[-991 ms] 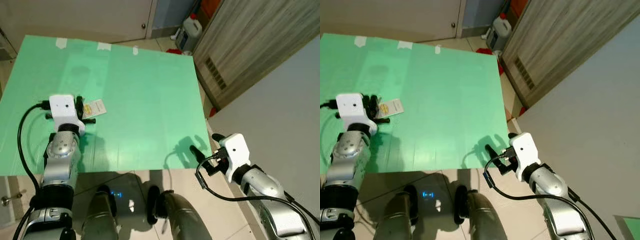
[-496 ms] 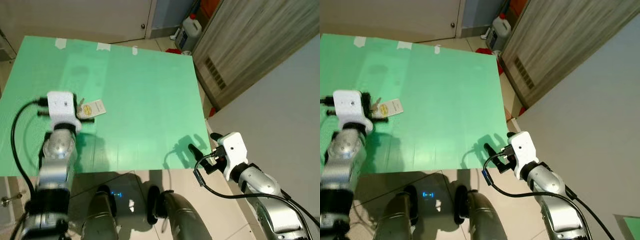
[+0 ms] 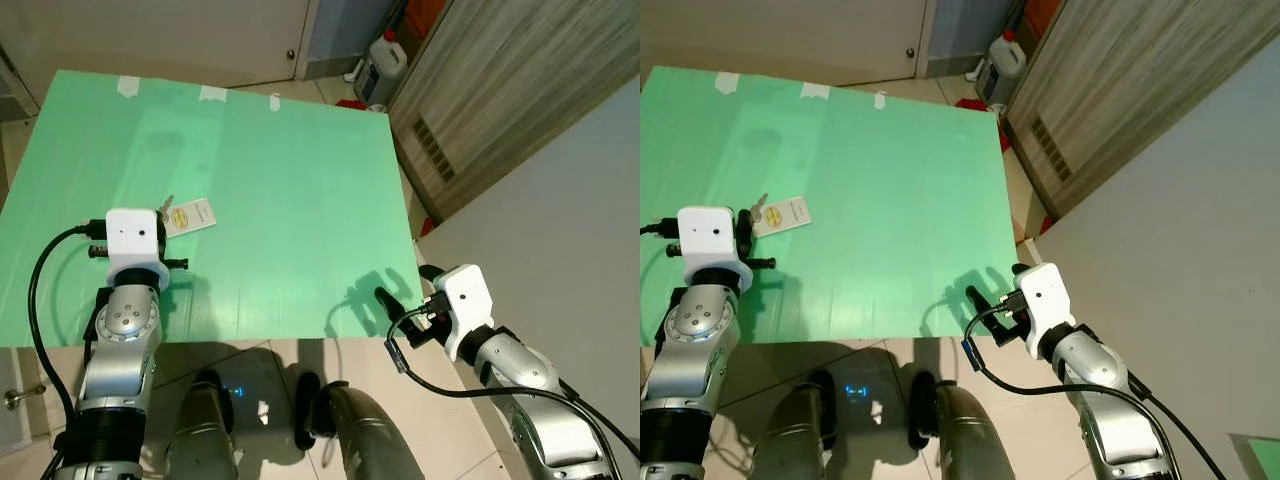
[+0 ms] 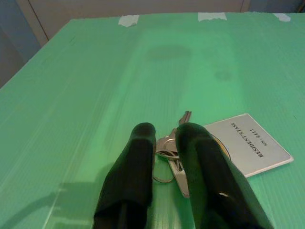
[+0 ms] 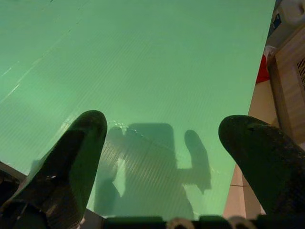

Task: Hang keys on a hook

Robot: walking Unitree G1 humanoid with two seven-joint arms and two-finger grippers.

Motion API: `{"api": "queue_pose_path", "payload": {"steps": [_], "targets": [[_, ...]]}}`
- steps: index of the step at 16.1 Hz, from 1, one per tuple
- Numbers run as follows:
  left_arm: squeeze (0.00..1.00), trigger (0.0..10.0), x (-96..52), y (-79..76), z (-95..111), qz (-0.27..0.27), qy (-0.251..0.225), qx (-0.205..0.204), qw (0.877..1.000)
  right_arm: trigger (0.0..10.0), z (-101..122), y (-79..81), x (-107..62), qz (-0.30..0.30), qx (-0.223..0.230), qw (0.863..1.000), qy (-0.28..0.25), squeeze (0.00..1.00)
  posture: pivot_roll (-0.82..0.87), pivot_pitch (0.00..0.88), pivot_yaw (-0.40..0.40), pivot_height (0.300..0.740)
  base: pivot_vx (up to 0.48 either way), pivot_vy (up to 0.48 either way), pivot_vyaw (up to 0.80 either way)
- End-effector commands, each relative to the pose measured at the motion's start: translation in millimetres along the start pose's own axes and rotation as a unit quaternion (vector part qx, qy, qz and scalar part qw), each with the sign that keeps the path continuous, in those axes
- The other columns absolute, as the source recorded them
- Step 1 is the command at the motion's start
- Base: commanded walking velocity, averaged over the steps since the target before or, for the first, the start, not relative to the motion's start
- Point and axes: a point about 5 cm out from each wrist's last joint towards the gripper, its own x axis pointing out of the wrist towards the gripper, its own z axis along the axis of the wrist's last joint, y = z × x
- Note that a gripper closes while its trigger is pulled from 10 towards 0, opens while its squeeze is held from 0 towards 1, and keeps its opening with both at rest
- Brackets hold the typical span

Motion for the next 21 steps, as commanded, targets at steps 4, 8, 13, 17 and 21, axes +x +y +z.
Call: {"api": "queue_pose_path", "payload": {"steps": [4,8,13,17,21], "targets": [[1.00,10.0,10.3,0.8,-7.4,-0.009,0.020,0.006,1.000,10.0,-7.8,-4.8,-5.5,-0.008,-0.003,1.000,0.018,0.00,-0.05,0.294,-0.237,0.710,0.000,0.000,0.00],[1.00,10.0,18.8,1.4,-22.4,-0.013,0.058,-0.001,0.998,10.0,-3.8,-5.8,-21.4,0.014,-0.004,1.000,0.018,0.00,-0.08,0.303,-0.246,0.710,0.000,0.000,0.00],[0.00,10.0,34.0,-5.4,-24.8,-0.022,0.073,-0.005,0.997,10.0,7.3,-4.9,-30.5,0.086,-0.017,0.996,0.020,0.00,-0.14,0.323,-0.278,0.710,0.000,0.000,0.00],[0.00,10.0,38.6,-10.5,-25.1,-0.025,0.072,-0.016,0.997,10.0,9.3,-5.1,-36.0,0.094,-0.015,0.995,0.025,0.00,-0.15,0.326,-0.288,0.710,0.000,0.000,0.00],[0.00,0.0,35.7,-17.2,-34.5,-0.041,0.090,-0.034,0.995,10.0,6.3,-2.0,-39.7,0.086,-0.006,0.996,0.029,0.00,-0.15,0.333,-0.284,0.710,0.000,0.000,0.00]]}}
